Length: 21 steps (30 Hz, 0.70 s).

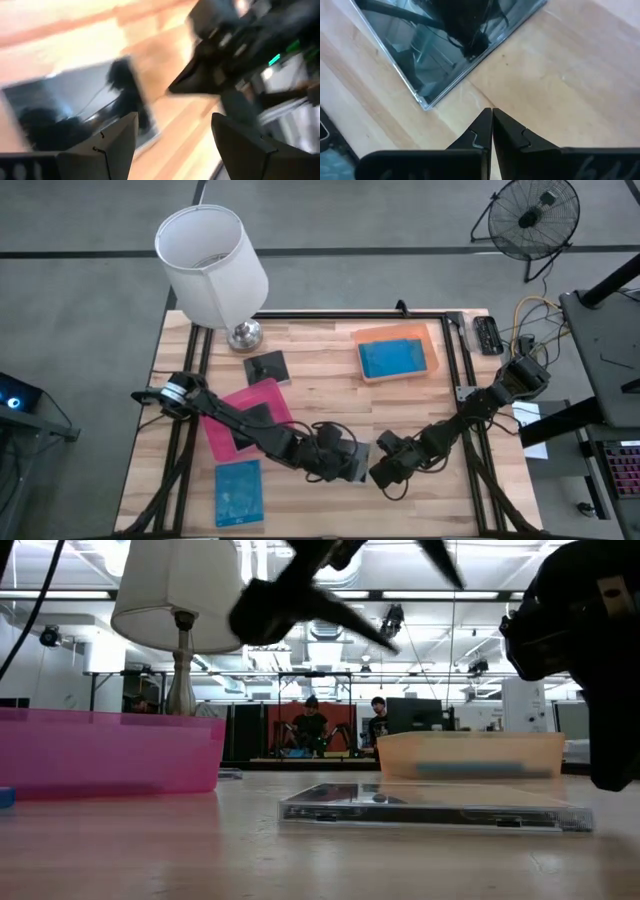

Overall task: Pick & place jewel cases by type
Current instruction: Put the bottom black CD case into the pink bin

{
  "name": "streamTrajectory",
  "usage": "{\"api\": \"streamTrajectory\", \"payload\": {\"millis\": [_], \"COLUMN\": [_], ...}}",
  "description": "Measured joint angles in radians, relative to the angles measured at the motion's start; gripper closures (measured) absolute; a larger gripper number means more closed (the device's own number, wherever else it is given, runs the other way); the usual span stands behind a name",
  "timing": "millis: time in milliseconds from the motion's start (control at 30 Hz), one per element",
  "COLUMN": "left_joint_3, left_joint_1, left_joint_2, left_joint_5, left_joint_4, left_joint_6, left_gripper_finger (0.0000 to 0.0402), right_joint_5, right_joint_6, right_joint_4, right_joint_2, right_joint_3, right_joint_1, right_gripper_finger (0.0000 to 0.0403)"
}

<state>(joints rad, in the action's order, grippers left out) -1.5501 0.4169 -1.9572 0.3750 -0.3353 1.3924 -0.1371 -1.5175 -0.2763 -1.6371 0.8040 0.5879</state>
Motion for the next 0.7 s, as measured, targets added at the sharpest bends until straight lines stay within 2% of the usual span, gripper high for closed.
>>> {"api": "streamTrajectory", "payload": {"millis": [167, 300, 500, 567, 700], "left_joint_3": [0.001, 0.021, 0.12, 0.173, 0.307], "left_joint_1": [0.006, 0.004, 0.005, 0.005, 0.007], "left_joint_2": [0.002, 0.006, 0.034, 0.06, 0.135], "left_joint_5": [-0.05, -0.08, -0.157, -0.17, -0.2], "left_joint_4": [-0.108, -0.128, -0.128, -0.097, 0.074], "left_joint_6": [-0.004, -0.041, -0.068, -0.082, -0.102], "left_gripper_finger": [0.0165, 0.0165, 0.0165, 0.0165, 0.0165], "right_joint_5": [-0.001, -0.034, -0.093, -0.127, -0.158], "right_joint_6": [-0.028, -0.052, -0.152, -0.201, -0.237], "right_joint_4": [0.018, 0.027, 0.027, 0.027, 0.028], "right_joint_2": [0.0, 0.0, 0.0, 0.0, 0.0], "right_joint_3": [0.0, 0.001, 0.001, 0.001, 0.003], "right_joint_1": [0.008, 0.01, 0.021, 0.037, 0.065], "right_gripper_finger": [0.0394, 0.0394, 0.0394, 0.0394, 0.0383]}}
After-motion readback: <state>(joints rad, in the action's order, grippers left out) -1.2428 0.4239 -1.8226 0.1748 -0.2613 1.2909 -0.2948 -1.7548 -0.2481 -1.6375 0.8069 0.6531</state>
